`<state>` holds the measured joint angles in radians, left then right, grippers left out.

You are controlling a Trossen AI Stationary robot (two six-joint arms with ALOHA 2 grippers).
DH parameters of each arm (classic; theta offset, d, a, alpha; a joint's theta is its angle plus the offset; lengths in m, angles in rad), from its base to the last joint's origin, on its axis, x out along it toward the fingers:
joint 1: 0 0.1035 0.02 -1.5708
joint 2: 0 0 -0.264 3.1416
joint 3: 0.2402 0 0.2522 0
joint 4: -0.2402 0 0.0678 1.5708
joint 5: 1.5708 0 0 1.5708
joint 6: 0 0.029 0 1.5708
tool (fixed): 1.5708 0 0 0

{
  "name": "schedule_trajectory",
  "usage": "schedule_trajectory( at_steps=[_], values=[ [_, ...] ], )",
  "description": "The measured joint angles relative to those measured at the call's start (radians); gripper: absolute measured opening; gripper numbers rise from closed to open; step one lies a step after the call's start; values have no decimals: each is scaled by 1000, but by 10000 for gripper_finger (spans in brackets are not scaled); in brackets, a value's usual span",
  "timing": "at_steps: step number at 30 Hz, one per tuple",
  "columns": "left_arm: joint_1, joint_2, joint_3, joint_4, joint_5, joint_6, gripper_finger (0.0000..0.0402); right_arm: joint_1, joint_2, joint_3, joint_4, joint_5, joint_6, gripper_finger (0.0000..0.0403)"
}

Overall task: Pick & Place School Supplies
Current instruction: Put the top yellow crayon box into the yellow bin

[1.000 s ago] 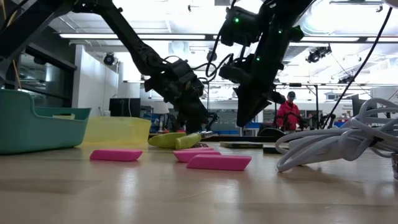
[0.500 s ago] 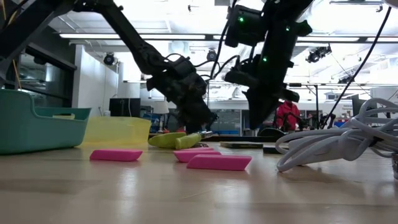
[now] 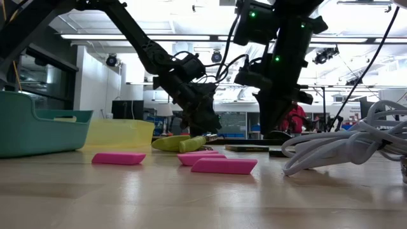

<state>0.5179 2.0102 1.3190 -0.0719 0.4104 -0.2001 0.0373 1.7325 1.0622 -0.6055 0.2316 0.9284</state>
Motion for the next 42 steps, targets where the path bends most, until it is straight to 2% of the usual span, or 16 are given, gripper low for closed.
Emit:
schedule_trajectory(
  at_steps=[6,11,19,24,30,42],
  values=[
    [28,0,0,16,121,-25,121,14,0,0,0,-3,23,3],
    [51,0,2,31,171,-8,121,31,0,0,2,4,47,3],
    [80,0,3,0,398,71,121,30,0,0,11,5,41,3],
    [79,0,3,-3,389,17,121,30,0,0,12,5,24,3],
    [73,0,3,-6,307,-24,121,30,0,0,12,3,13,3],
    [69,0,3,-15,348,-39,121,30,0,0,12,2,9,3]
  ],
)
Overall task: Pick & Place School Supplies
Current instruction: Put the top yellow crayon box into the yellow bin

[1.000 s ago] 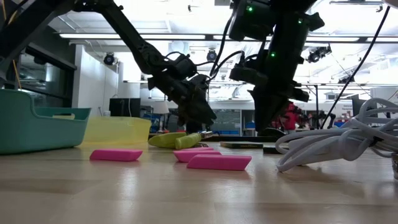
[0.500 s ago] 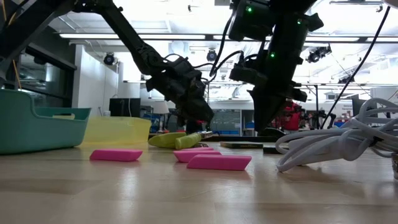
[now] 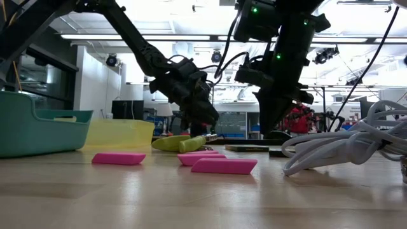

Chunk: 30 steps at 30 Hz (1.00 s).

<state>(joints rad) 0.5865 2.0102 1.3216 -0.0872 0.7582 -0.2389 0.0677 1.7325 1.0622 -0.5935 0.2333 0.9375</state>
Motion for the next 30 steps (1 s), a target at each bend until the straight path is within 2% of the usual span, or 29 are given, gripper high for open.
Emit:
schedule_trajectory(
  at_steps=[11,17,20,25,30],
  values=[
    [2,0,0,50,-54,48,121,0,0,0,35,0,-2,3],
    [5,90,57,84,-20,19,121,0,0,0,43,-5,-1,3],
    [0,153,111,46,-1,2,121,0,0,0,46,-8,-1,3],
    [12,148,172,-28,4,24,121,0,0,0,48,-30,-1,2],
    [-5,154,169,-76,-67,10,121,0,0,0,49,-38,-1,3]
  ],
)
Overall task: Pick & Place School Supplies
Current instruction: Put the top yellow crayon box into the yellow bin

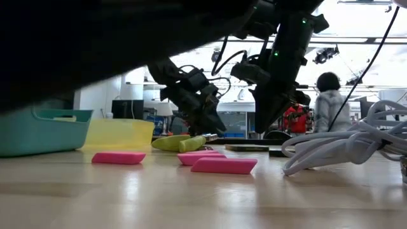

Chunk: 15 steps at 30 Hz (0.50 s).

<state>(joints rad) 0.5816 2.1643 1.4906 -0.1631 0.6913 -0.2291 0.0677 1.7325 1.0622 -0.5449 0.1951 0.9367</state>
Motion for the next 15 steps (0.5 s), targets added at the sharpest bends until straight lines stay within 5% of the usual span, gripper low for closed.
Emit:
schedule_trajectory(
  at_steps=[8,15],
  values=[
    [-49,-2,14,-22,-147,24,121,0,0,0,3,-9,0,3],
    [-50,-2,14,-28,-155,42,121,19,0,0,3,-11,1,3]
  ],
)
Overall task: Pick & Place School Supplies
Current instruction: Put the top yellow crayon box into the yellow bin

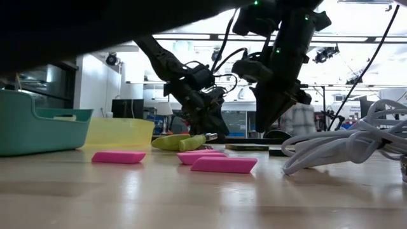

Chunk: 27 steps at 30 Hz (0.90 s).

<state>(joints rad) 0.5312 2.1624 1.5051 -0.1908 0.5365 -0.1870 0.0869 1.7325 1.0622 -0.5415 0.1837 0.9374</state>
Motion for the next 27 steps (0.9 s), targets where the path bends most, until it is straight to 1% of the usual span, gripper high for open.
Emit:
schedule_trajectory(
  at_steps=[6,13,18,22,24,27],
  values=[
    [2,0,0,2,8,5,121,10,0,0,5,0,9,3],
    [2,0,0,-2,15,27,121,21,0,0,68,0,3,3],
    [3,0,0,-5,16,29,121,25,0,0,69,1,6,3],
    [0,0,0,-17,0,25,121,25,0,0,72,36,7,2],
    [-3,0,0,-19,-15,-1,121,23,0,0,68,69,7,3],
    [-4,-3,0,-19,11,-25,121,-3,-2,0,32,94,-14,2]
  ],
)
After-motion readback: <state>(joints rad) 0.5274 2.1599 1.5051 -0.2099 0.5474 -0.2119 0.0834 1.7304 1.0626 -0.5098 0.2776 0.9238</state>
